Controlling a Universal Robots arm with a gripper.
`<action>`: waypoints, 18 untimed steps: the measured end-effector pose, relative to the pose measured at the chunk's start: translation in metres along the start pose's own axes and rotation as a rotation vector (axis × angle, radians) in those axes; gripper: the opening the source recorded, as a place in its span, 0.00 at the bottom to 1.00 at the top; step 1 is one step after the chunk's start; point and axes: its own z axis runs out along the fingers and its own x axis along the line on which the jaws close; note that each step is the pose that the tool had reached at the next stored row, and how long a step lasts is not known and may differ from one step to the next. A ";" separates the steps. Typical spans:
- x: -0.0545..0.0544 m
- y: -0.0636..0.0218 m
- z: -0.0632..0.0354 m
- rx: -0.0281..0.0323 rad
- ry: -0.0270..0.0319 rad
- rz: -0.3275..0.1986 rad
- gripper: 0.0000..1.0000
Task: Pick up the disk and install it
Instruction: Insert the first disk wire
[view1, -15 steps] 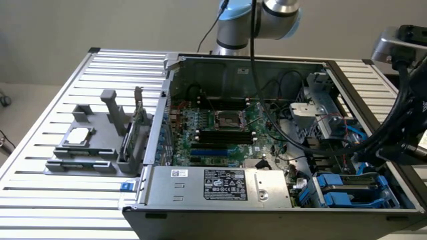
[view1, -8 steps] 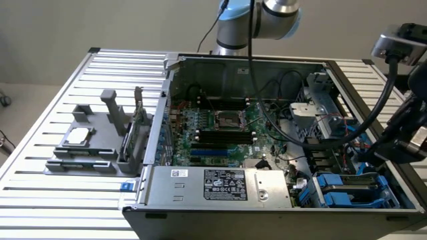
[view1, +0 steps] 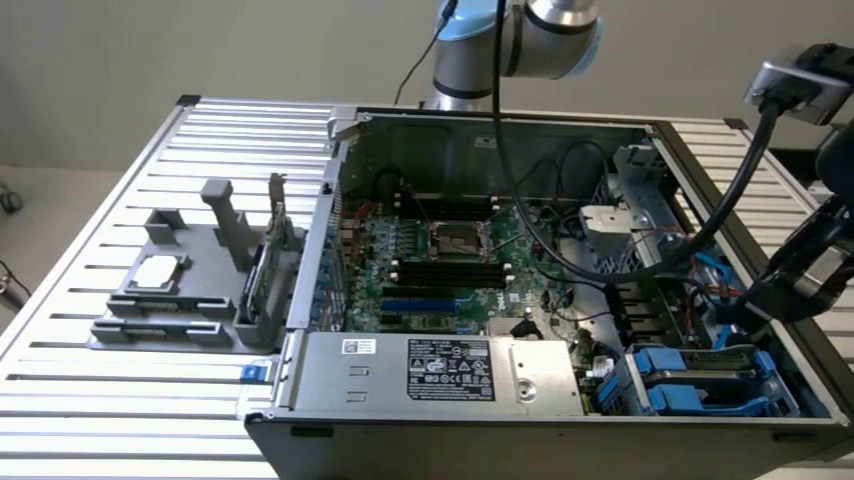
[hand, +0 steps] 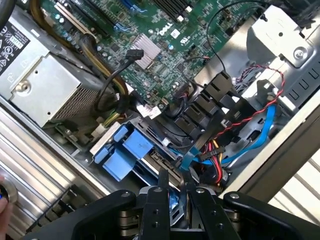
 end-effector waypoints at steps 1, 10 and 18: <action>0.000 0.0000 0.0001 0.0002 -0.0005 0.018 0.24; 0.000 0.0000 0.0006 0.0018 -0.0051 0.181 0.24; 0.000 0.0000 0.0013 0.0032 -0.0092 0.327 0.24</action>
